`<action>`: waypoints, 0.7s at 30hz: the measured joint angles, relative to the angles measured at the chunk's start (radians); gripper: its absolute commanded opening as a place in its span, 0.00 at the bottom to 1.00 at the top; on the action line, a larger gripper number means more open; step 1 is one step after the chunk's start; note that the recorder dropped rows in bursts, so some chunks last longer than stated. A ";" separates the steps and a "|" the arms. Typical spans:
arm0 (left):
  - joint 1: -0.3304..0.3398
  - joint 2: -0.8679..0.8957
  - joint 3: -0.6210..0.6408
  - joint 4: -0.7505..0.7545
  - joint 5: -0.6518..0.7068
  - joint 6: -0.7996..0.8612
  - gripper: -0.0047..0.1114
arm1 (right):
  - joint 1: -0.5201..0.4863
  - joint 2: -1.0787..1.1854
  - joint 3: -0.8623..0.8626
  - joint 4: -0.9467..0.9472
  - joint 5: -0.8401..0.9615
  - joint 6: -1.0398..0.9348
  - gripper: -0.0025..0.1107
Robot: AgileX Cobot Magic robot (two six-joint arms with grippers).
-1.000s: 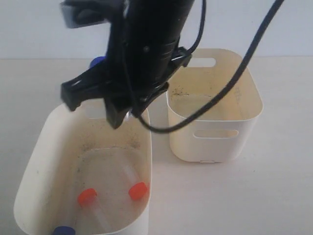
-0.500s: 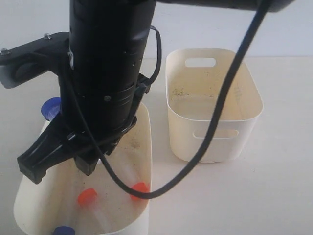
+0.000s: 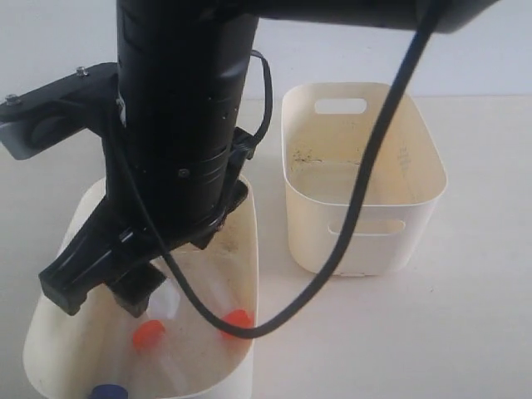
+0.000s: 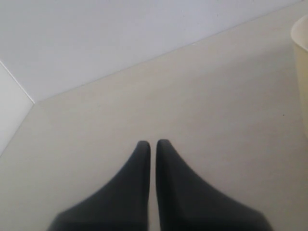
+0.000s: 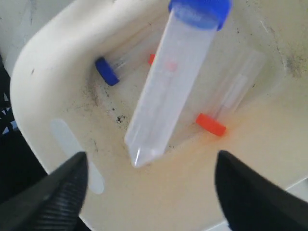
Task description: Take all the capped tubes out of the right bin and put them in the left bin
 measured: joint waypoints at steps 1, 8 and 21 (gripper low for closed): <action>0.000 0.000 0.000 0.000 0.000 0.000 0.08 | 0.000 0.000 0.000 -0.002 0.000 0.000 0.73; 0.000 0.000 0.000 0.000 0.000 0.000 0.08 | 0.000 0.000 0.000 -0.026 0.000 0.041 0.06; 0.000 0.000 0.000 0.000 0.000 0.000 0.08 | 0.000 0.000 0.000 -0.436 0.000 0.296 0.06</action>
